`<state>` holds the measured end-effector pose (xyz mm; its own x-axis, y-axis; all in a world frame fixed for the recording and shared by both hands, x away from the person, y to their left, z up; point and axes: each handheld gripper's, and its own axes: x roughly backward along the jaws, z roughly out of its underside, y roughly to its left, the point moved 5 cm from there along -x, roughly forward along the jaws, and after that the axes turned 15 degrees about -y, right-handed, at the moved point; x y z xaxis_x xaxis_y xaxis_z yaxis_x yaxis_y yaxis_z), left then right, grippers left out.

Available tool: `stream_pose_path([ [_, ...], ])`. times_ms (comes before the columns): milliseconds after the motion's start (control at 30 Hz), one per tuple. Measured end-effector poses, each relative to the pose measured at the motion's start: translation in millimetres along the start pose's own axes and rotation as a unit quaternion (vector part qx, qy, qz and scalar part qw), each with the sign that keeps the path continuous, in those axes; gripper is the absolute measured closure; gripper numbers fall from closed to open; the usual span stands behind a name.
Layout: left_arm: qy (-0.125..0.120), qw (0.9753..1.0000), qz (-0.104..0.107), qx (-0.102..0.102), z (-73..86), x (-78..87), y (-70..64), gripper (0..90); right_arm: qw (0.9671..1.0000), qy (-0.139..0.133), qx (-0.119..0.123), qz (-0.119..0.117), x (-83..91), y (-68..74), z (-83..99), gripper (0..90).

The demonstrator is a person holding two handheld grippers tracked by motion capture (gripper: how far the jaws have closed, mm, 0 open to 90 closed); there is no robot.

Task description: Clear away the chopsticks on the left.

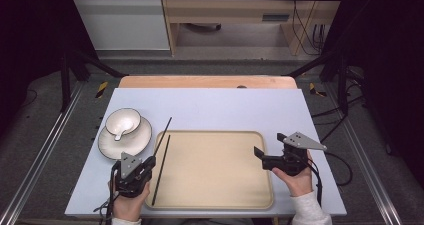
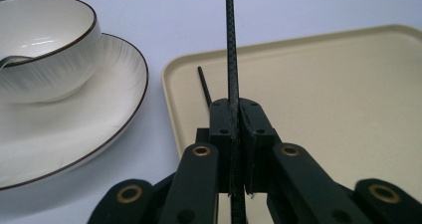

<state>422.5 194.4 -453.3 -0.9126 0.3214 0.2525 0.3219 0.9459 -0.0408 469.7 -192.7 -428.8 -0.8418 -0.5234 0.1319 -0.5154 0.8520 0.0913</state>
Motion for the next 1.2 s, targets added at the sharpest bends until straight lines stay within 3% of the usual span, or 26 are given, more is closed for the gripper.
stream_pose_path([
  [400, -0.029, 0.9987, -0.024, 0.034, -4.9, 7.9, -16.0, 85.1, 0.9999, -0.008, -0.002, -0.009, 2.0, 2.7, -4.5, 3.8],
  [667, -0.035, 0.9977, -0.030, 0.050, 10.2, 7.8, -27.6, 85.1, 0.9999, -0.008, 0.001, -0.007, 2.3, 1.9, -5.0, 3.8],
  [900, -0.023, 0.9969, -0.032, 0.068, 27.8, 1.7, -34.5, 85.1, 1.0000, -0.005, 0.002, -0.008, 0.5, 2.9, -3.5, 3.7],
  [1200, -0.007, 0.9968, -0.043, 0.068, 48.1, -8.8, -34.0, 85.1, 1.0000, -0.002, 0.002, -0.007, -0.5, 3.0, -2.3, 3.8],
])
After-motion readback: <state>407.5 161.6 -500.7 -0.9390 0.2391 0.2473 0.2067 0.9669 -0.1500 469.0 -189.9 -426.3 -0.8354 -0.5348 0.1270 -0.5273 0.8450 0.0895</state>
